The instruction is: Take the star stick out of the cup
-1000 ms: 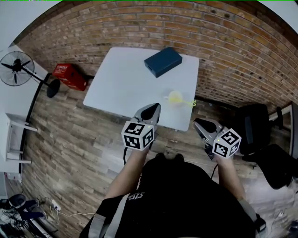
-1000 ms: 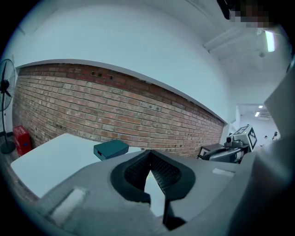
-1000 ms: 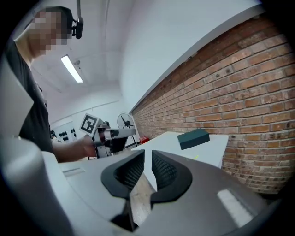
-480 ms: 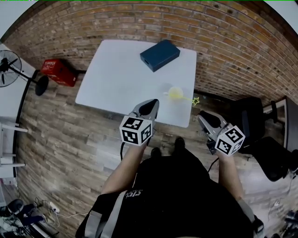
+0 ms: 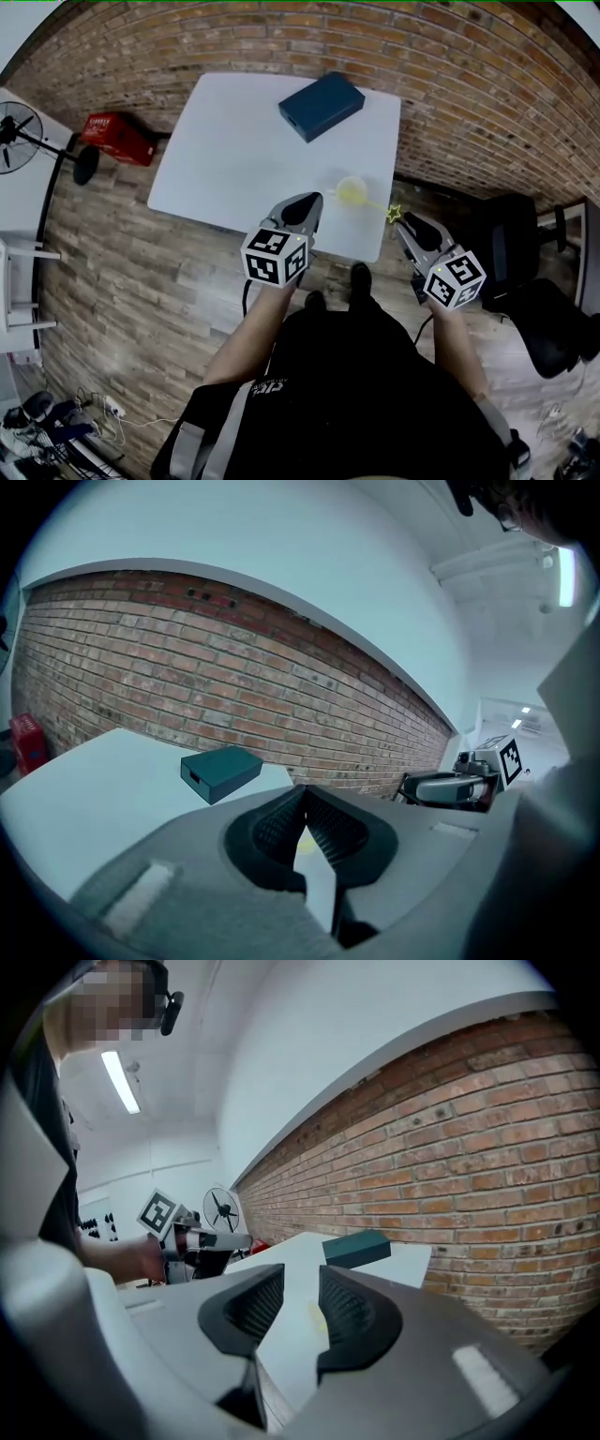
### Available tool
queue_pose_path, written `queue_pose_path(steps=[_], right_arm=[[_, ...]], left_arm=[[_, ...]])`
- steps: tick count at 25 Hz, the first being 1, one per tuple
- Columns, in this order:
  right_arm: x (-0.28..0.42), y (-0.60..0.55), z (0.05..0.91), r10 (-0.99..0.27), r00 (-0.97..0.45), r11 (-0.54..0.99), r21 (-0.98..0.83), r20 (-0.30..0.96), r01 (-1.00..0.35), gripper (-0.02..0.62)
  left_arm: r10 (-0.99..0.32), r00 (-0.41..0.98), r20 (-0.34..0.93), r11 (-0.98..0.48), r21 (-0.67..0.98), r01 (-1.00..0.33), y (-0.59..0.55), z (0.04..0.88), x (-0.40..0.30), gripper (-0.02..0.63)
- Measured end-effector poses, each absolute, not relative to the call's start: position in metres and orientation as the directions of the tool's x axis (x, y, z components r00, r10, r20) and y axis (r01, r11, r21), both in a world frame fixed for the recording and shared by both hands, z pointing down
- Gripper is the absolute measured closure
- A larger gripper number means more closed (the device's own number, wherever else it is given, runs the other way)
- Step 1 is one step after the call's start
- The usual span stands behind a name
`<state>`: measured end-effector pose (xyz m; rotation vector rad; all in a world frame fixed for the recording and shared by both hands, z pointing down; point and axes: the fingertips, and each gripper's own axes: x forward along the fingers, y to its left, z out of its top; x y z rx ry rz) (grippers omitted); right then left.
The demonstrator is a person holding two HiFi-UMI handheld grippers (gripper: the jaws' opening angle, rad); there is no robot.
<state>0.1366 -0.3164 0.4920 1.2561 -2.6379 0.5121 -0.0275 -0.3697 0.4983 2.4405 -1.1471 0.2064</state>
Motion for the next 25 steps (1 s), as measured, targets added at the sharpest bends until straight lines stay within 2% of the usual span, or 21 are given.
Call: queue_pose_path(steps=[10, 25], right_arm=[[0.150, -0.346, 0.544, -0.665, -0.653, 0.576, -0.308, 0.362, -0.758, 0.436], [0.135, -0.346, 0.570, -0.596, -0.660, 0.527, -0.397, 0.457, -0.751, 0.437]], left_arm=[[-0.672, 0.628, 0.393, -0.530, 0.337, -0.778, -0.386, 0.534, -0.005, 0.600], [-0.678, 0.629, 0.380, -0.516, 0.363, -0.776, -0.395, 0.534, 0.010, 0.600]])
